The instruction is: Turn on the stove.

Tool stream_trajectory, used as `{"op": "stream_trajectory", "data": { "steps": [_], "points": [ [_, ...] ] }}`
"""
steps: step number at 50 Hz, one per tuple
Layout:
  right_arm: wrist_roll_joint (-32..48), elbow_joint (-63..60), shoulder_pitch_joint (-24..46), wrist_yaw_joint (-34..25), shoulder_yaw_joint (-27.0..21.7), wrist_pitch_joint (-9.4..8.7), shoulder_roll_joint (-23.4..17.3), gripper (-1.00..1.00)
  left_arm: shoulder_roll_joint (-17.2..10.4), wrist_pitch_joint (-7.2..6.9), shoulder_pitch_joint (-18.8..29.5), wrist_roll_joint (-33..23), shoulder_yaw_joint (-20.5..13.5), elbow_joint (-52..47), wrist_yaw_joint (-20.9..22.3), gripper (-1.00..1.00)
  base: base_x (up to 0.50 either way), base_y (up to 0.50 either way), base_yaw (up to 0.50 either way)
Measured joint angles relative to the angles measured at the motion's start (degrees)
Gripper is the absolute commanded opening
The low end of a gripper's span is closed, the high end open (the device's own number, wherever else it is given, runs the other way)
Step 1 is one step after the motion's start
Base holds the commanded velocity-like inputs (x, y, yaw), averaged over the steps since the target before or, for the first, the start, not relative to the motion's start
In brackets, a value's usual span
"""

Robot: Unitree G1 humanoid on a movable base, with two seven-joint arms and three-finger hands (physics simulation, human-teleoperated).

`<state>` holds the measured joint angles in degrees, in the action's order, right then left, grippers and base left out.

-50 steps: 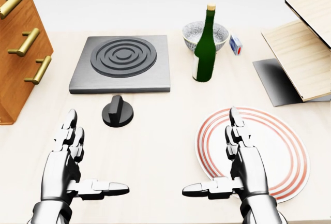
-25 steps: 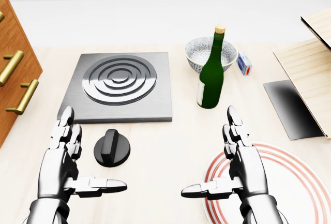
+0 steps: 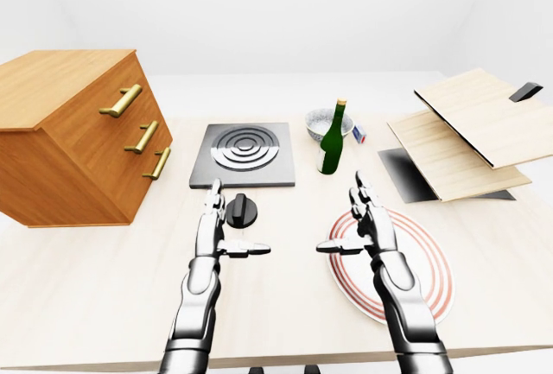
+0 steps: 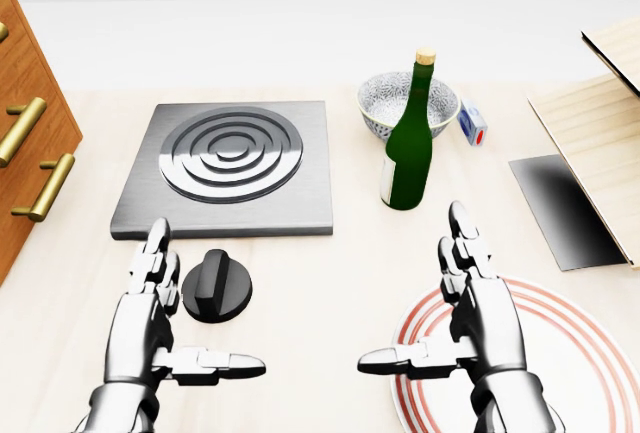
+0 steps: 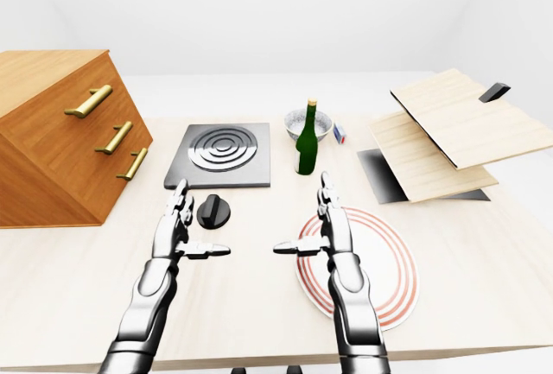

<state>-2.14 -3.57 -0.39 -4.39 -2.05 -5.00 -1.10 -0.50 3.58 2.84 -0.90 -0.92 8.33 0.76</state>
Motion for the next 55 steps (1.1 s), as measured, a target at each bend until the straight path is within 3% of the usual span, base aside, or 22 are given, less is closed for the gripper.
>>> {"op": "stream_trajectory", "data": {
  "steps": [3,13,20,28,40,45,50,55],
  "points": [
    [-0.34,-0.34,0.04,-0.03,-0.23,0.0,-0.08,1.0,0.26,1.42,1.26,-0.74,0.47,3.99,-0.42,1.0,0.0,0.0,0.0],
    [-1.38,-1.75,0.09,-0.23,-1.01,0.0,-0.34,1.0,1.2,1.42,5.66,-3.67,1.52,16.9,-2.76,1.0,0.0,0.0,0.0],
    [-2.14,-2.83,0.14,-0.4,-1.65,0.0,-0.55,1.0,1.27,1.42,7.72,-5.99,1.36,19.32,-4.39,1.0,0.0,0.0,-0.01],
    [-2.67,-3.26,0.38,-0.35,-2.11,0.0,-0.69,1.0,-0.2,1.42,8.18,-6.14,2.05,19.8,-3.0,1.0,0.0,0.0,-0.01],
    [-3.58,-4.98,0.2,-0.44,-2.93,0.0,-0.96,1.0,-2.47,1.42,6.81,-6.34,6.34,18.45,-1.99,1.0,0.0,0.0,0.0],
    [-4.15,-6.28,-0.07,-0.57,-3.48,0.0,-1.09,1.0,-1.17,1.24,5.9,-5.96,7.75,17.63,-1.32,1.0,0.0,0.0,0.0],
    [-4.64,-7.42,-0.23,-0.63,-4.01,0.0,-1.19,1.0,2.1,0.57,3.92,-5.63,8.35,15.33,-0.84,1.0,0.0,0.0,0.0],
    [-5.03,-8.33,-0.39,-0.68,-4.44,0.0,-1.29,1.0,4.81,-0.15,1.06,-5.09,12.97,12.4,0.14,1.0,0.0,0.0,0.0]
  ]
}}
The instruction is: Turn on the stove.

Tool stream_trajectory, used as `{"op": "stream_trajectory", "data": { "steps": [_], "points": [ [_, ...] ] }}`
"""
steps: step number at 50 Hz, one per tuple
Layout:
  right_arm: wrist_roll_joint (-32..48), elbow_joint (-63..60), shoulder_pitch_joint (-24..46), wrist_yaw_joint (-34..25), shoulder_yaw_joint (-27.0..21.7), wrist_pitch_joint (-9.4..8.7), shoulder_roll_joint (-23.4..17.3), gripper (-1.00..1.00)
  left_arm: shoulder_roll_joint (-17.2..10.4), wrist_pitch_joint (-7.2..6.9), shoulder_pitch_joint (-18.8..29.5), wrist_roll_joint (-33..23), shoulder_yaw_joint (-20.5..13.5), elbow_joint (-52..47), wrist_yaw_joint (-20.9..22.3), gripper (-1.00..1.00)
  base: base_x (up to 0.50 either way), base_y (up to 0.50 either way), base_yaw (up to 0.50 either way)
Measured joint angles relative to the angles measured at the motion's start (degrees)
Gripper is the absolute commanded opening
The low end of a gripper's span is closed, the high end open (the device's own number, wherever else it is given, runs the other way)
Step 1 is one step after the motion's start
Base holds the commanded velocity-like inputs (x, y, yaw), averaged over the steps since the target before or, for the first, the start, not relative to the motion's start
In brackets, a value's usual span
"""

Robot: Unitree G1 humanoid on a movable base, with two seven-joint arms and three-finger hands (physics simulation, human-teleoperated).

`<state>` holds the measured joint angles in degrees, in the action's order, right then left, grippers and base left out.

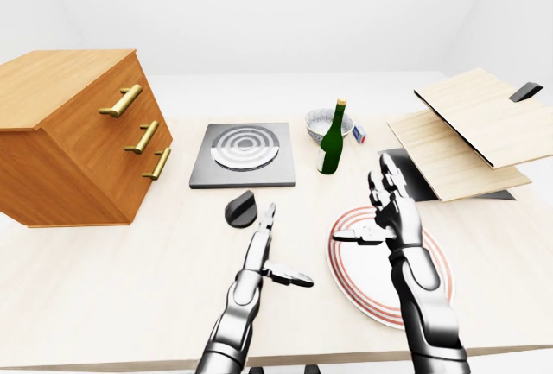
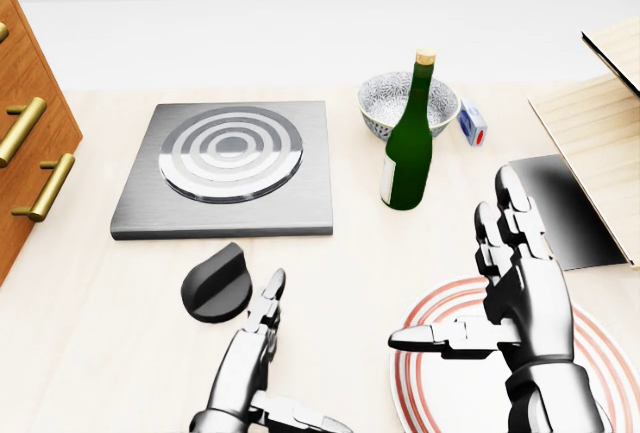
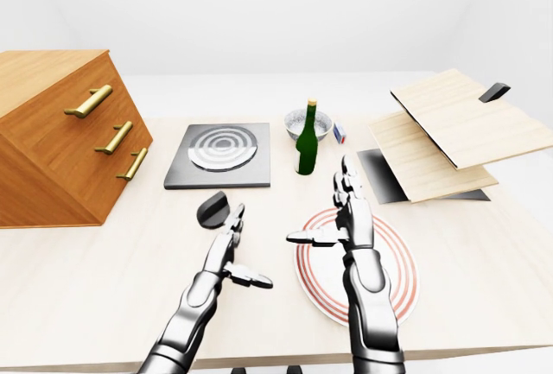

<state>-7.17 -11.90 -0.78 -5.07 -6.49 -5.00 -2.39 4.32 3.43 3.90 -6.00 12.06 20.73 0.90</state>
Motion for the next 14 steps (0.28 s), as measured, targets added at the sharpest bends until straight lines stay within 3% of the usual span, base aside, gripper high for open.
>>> {"op": "stream_trajectory", "data": {
  "steps": [5,10,14],
  "points": [
    [-0.41,-0.94,-0.17,-0.08,-0.45,0.0,-0.09,1.0,2.0,-2.63,-2.06,0.51,3.52,-2.68,0.45,1.0,0.0,0.0,0.0],
    [-0.94,-1.83,-0.26,-0.19,-1.02,0.0,-0.23,1.0,3.88,-8.1,-0.83,1.11,4.95,-7.14,0.58,1.0,0.0,0.0,0.0],
    [-1.33,-2.39,-0.32,-0.28,-1.42,0.0,-0.32,1.0,5.3,-8.43,2.5,1.7,4.52,-10.52,0.32,1.0,0.0,0.0,0.0]
  ]
}}
